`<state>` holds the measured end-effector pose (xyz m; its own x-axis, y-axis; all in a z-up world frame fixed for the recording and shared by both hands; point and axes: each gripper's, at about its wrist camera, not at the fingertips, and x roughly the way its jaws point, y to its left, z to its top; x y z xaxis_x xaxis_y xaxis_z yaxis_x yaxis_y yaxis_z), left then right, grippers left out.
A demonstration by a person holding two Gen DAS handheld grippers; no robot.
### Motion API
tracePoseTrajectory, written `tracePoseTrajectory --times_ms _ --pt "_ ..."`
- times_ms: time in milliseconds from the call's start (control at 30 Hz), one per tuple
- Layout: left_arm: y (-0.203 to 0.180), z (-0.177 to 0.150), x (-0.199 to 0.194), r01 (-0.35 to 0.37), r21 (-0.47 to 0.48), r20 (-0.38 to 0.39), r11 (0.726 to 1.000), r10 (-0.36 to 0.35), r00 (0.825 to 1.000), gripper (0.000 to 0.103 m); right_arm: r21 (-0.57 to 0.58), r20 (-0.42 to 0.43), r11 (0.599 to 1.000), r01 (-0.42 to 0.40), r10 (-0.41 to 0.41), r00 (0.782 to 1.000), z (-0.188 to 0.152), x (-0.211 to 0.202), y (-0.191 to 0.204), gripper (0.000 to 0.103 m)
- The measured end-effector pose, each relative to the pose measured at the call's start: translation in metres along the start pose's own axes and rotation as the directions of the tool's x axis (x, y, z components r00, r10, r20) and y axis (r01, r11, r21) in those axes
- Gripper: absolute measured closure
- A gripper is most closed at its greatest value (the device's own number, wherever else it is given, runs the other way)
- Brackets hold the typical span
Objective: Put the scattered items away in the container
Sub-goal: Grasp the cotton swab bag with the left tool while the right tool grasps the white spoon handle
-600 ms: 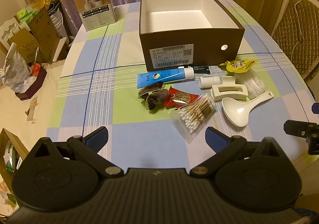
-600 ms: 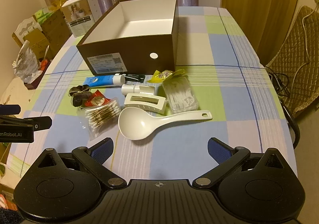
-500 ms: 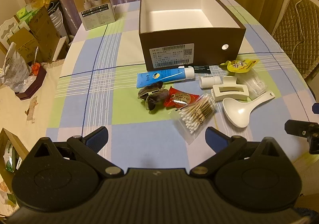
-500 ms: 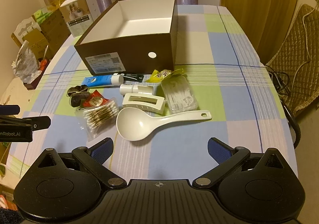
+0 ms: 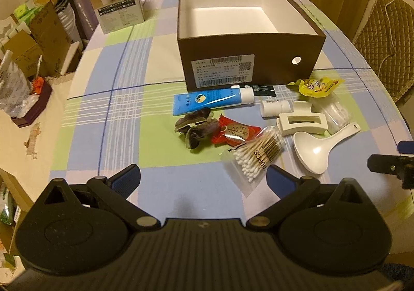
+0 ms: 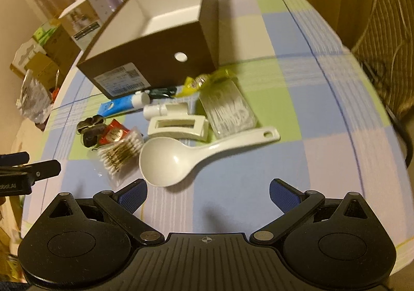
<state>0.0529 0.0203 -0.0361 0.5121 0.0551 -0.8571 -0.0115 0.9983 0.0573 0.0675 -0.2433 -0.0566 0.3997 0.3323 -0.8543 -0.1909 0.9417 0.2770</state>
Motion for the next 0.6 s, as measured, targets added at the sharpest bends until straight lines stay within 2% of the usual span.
tracePoseTrajectory --times_ms 267,500,600 --pt "-0.004 0.003 0.015 0.044 0.048 0.011 0.998 -0.045 0.999 0.001 0.062 -0.026 0.998 -0.02 0.022 0.999 0.001 0.014 -0.016 0.0" --pt "-0.015 0.003 0.037 0.094 0.139 -0.018 0.986 -0.093 0.996 0.014 0.089 -0.037 0.996 -0.017 0.021 0.999 0.003 0.021 -0.026 0.0" --pt "-0.023 0.001 0.044 0.108 0.183 -0.02 0.977 -0.106 0.994 0.014 0.103 -0.043 0.995 -0.009 0.013 0.999 0.005 0.023 -0.032 0.0"
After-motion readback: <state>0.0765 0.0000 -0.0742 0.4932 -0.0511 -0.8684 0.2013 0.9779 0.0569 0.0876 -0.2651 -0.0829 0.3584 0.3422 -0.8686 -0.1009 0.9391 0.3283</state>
